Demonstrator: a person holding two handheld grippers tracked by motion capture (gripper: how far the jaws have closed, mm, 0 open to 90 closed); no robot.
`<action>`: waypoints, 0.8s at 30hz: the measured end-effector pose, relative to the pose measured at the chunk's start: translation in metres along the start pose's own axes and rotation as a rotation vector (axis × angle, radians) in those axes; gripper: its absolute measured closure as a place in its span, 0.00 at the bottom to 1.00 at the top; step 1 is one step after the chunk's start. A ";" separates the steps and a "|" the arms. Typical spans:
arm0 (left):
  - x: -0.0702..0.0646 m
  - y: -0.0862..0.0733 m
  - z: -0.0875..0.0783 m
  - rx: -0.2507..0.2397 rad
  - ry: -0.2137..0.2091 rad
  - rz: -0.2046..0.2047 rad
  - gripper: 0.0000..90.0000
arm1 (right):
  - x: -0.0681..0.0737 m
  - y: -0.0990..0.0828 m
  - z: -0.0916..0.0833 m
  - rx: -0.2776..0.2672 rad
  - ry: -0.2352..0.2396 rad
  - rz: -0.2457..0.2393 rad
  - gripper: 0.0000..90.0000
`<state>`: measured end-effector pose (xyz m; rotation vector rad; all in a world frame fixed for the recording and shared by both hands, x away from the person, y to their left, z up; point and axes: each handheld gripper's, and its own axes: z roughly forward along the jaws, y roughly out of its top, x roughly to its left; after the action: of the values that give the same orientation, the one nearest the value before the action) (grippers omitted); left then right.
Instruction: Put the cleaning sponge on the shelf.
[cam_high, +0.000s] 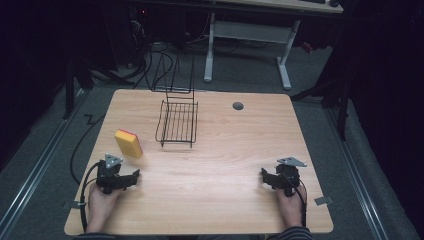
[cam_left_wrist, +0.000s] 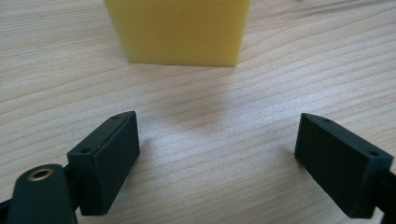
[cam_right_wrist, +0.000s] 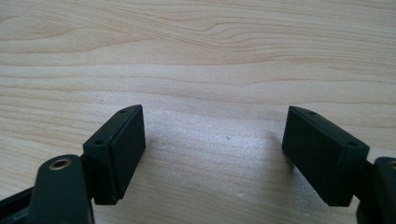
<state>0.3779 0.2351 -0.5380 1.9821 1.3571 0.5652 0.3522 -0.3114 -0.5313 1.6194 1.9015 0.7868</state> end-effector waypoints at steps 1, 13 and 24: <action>0.001 0.000 -0.001 0.001 -0.005 0.005 0.16 | 0.000 0.000 0.000 0.000 0.000 0.000 0.24; 0.009 -0.006 -0.022 -0.094 -0.027 -0.051 0.09 | 0.000 0.000 0.000 -0.002 0.001 -0.007 0.24; 0.012 0.017 -0.039 -0.151 -0.038 -0.056 0.03 | 0.000 -0.001 0.000 0.001 0.002 -0.008 0.24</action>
<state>0.3676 0.2531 -0.4990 1.8196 1.3031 0.5833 0.3515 -0.3117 -0.5313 1.6107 1.9084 0.7844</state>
